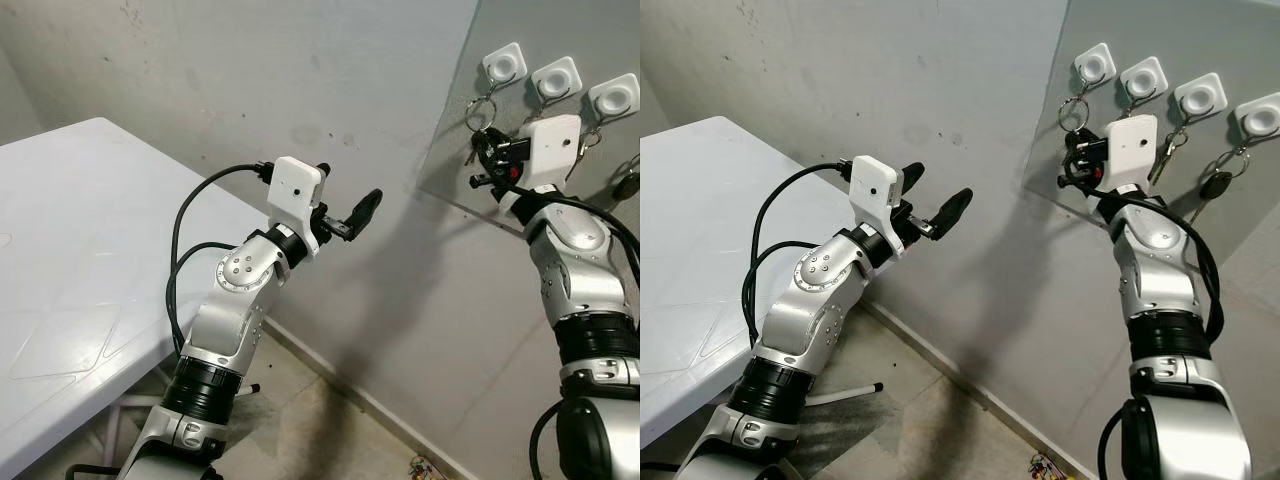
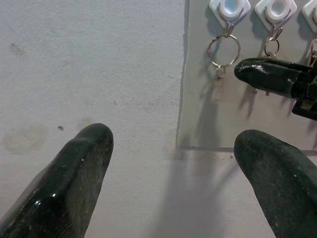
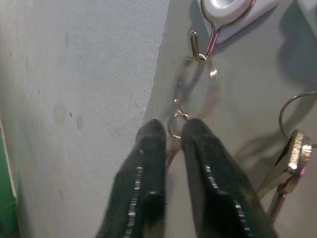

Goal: Hang keys on a hook

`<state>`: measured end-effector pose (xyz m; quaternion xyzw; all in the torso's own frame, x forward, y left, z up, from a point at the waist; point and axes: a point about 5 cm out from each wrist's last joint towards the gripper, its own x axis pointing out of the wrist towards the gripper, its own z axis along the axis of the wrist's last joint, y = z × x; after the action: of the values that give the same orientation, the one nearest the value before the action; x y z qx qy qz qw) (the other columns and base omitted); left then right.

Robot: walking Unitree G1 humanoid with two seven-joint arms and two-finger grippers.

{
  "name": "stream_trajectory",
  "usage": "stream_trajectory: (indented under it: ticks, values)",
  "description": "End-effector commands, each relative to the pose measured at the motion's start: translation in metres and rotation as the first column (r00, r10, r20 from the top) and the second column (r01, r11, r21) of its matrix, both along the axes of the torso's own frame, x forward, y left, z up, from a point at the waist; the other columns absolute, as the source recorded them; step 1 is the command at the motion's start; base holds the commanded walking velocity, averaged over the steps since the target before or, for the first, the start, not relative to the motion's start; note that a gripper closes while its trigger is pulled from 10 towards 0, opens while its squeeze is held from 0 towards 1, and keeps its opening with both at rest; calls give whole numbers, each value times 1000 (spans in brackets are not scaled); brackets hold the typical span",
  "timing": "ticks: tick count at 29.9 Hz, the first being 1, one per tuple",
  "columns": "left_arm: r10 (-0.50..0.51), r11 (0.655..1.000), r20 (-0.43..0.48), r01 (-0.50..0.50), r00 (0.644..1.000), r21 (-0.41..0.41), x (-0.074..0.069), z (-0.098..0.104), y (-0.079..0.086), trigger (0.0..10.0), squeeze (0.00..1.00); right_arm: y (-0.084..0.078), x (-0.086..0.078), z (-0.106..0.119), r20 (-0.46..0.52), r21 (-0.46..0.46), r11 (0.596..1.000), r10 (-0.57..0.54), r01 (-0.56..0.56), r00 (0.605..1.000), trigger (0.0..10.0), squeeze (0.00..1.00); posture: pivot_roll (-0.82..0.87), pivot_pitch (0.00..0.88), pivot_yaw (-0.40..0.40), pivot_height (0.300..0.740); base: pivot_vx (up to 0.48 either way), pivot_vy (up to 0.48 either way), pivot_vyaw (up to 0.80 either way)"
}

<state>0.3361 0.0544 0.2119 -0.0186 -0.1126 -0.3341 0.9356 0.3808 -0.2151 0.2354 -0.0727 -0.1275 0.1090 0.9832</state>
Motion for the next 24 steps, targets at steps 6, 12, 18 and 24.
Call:
stream_trajectory:
  ticks: [6,12,18,24]
  values:
    - [19,1000,20,-18,1000,-6,-1,6,1,10000,0,-3,-2,5,22,47,999,-6,5,1000,10000,1000,12,0,-34,740,0,0,0]
    - [63,998,18,-63,998,-4,1,2,4,10000,0,2,-8,-6,24,90,996,22,-24,999,10000,1000,16,0,-37,740,0,0,0]
    - [115,993,-28,-115,993,16,4,-18,12,10000,0,14,-20,-43,-21,132,990,53,-50,998,10000,1000,16,0,-35,740,0,0,0]
    - [199,979,-142,-189,970,80,4,-67,21,10000,0,24,-40,-100,-135,201,980,41,-13,990,10000,1000,11,0,-28,740,0,0,0]
